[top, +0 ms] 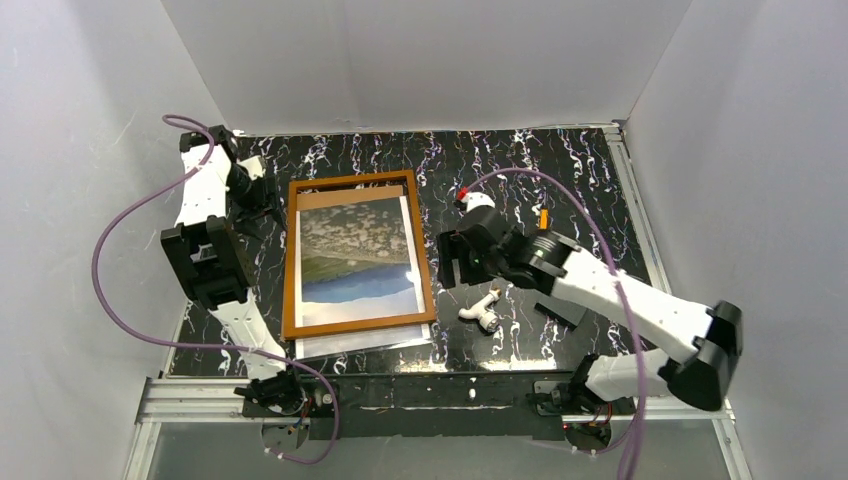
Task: Take the photo out of the frame
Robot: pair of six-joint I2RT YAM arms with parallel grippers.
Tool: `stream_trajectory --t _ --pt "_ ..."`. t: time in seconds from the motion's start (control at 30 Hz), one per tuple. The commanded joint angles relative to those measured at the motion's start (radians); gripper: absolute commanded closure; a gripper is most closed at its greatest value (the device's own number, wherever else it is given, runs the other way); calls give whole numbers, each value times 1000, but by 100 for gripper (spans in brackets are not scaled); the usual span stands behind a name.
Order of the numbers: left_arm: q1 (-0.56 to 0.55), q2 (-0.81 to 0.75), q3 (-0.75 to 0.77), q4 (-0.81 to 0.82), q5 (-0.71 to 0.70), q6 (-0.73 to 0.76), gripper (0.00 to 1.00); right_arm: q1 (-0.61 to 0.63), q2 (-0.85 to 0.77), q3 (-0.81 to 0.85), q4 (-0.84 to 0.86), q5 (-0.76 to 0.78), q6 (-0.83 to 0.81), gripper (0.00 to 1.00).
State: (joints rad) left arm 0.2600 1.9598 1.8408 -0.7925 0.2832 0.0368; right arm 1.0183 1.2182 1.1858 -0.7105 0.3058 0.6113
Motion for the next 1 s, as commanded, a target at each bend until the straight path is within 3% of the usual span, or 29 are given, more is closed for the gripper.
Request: stream_trajectory --t 0.0,0.17,0.37,0.57,0.83,0.97 --pt "-19 -40 47 -169 -201 -75 38 -80 153 71 45 -199 -20 16" --pt "-43 -156 -1 -184 -254 -171 33 -111 385 236 -46 -134 -22 17" --pt "-86 -459 -302 -9 3 -355 33 -182 570 332 1 -187 -62 24" --pt "-178 -747 -617 131 150 -482 33 -199 668 336 81 -252 -105 24" --pt "-245 -999 -762 122 233 -525 33 -199 718 243 255 -337 -54 23" --pt "-245 -1045 -767 113 245 -535 33 -200 755 202 333 -326 -12 24"
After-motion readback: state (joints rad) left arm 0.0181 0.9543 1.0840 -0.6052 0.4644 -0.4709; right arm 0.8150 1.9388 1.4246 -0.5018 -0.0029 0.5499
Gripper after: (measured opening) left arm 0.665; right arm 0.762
